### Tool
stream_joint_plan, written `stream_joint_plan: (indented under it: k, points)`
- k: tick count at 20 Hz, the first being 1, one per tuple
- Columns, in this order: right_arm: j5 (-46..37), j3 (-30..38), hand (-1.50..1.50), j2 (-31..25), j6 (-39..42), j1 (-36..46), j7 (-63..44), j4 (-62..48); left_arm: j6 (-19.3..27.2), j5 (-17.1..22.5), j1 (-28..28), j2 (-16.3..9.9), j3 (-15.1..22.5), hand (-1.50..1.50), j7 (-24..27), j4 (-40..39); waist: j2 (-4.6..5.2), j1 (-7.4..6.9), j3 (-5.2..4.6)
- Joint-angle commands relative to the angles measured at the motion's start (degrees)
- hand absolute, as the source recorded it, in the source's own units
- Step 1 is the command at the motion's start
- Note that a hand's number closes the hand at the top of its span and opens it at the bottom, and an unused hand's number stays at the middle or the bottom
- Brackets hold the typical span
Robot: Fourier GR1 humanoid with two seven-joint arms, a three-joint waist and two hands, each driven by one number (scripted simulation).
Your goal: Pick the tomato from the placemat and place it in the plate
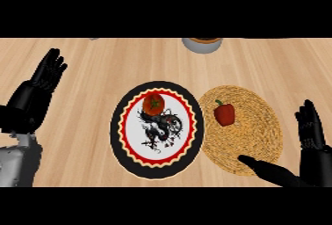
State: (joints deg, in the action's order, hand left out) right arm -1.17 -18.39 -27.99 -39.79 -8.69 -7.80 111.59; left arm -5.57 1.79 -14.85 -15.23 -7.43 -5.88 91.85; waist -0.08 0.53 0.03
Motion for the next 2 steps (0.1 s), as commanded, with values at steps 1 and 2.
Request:
stream_joint_plan:
  k: [1, 2]
  points:
    - [0.8, 4.6, -1.5, -1.5, 2.5, -6.8, 4.1, 2.3, -1.8, 0.1, 1.9, -1.3, -1.4, 0.0, 1.8, 0.2, -0.01, -0.09, -0.02]
    - [4.8, 7.4, -1.5, -1.6, 5.2, -8.2, 10.3, -1.2, -0.5, 0.0, 2.5, 0.7, 1.0, 0.0, -2.4, 4.8, -0.06, -0.14, 0.03]
